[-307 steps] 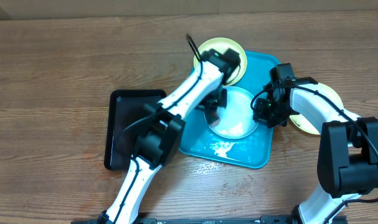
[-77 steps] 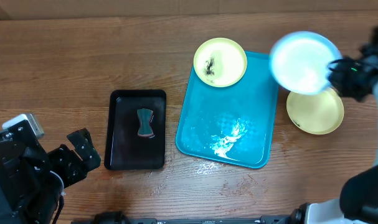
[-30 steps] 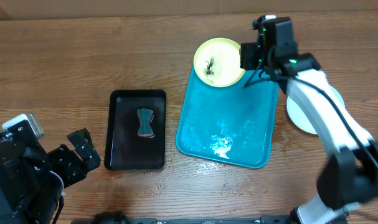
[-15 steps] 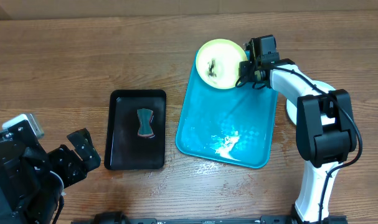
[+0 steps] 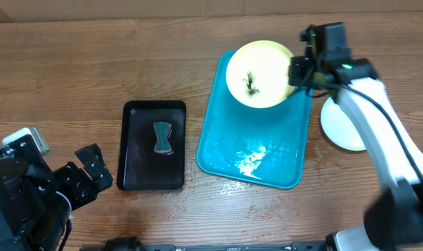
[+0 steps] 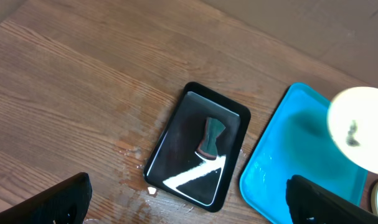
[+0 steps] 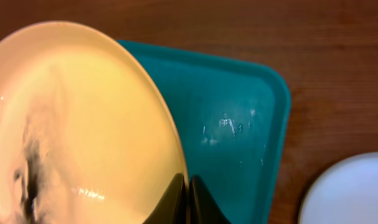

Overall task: Clean dirty plates on tray and stack at the side
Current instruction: 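Grip the remaining yellow plate with the right gripper and slide it down the teal tray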

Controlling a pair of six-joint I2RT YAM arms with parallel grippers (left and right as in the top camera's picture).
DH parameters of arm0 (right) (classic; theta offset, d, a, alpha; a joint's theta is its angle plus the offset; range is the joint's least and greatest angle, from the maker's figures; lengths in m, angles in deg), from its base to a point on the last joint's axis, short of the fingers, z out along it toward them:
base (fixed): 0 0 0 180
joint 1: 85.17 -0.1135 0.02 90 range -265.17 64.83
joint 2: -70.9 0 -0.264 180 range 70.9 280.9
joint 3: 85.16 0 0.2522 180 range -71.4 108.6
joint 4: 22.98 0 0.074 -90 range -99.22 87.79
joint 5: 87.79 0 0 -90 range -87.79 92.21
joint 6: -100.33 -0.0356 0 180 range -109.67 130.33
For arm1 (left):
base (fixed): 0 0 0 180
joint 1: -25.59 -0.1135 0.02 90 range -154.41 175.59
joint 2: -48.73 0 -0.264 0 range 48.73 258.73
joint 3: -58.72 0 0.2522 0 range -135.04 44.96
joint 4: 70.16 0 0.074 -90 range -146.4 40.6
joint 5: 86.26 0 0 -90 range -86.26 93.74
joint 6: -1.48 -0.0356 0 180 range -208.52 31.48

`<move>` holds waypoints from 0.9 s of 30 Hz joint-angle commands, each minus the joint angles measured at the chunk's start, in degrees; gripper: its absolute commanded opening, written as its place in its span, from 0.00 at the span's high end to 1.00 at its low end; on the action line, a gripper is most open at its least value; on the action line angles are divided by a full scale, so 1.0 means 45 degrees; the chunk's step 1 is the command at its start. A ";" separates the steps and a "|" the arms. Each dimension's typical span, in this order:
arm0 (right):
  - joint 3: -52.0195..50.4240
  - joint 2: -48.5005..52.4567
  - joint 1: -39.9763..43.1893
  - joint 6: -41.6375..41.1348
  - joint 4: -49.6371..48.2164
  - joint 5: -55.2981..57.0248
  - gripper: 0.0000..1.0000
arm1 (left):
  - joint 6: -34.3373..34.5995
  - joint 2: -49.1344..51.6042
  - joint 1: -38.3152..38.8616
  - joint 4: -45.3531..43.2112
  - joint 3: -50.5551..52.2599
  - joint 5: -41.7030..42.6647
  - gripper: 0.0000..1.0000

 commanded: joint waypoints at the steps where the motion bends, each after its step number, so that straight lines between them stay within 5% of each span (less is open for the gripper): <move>1: 0.0029 -0.0792 0.0005 -0.1457 0.1603 -0.0083 0.96 | -0.0233 -0.0010 -0.0068 -0.0005 -0.0015 0.0019 0.00; 6: -0.1263 -0.0777 -0.0165 -0.3099 0.3215 -0.0078 0.96 | -0.0233 -0.0010 -0.0068 -0.0005 -0.0015 0.0024 0.00; 11: -0.4920 -0.0777 -0.0243 -0.5401 -0.0097 -0.0330 0.96 | -0.0233 -0.0010 -0.0068 -0.0005 -0.0015 0.0024 0.00; 15: -0.7232 -0.0777 -0.0253 -0.5561 -0.3570 -0.1326 0.96 | -0.0233 -0.0010 -0.0068 -0.0005 -0.0015 0.0024 0.00; 20: -0.7762 -0.0801 -0.0253 -0.5459 -0.3944 -0.1326 0.95 | -0.0233 -0.0010 -0.0068 -0.0005 -0.0015 0.0024 0.00; 22: -0.7475 -0.0947 -0.0253 -0.4707 -0.3580 -0.1457 0.72 | -0.0233 -0.0010 -0.0068 -0.0005 -0.0015 0.0024 0.00; 27: -0.5722 -0.1899 -0.0253 -0.2657 -0.1433 -0.1103 0.61 | -0.0233 -0.0010 -0.0068 -0.0005 -0.0015 0.0024 0.00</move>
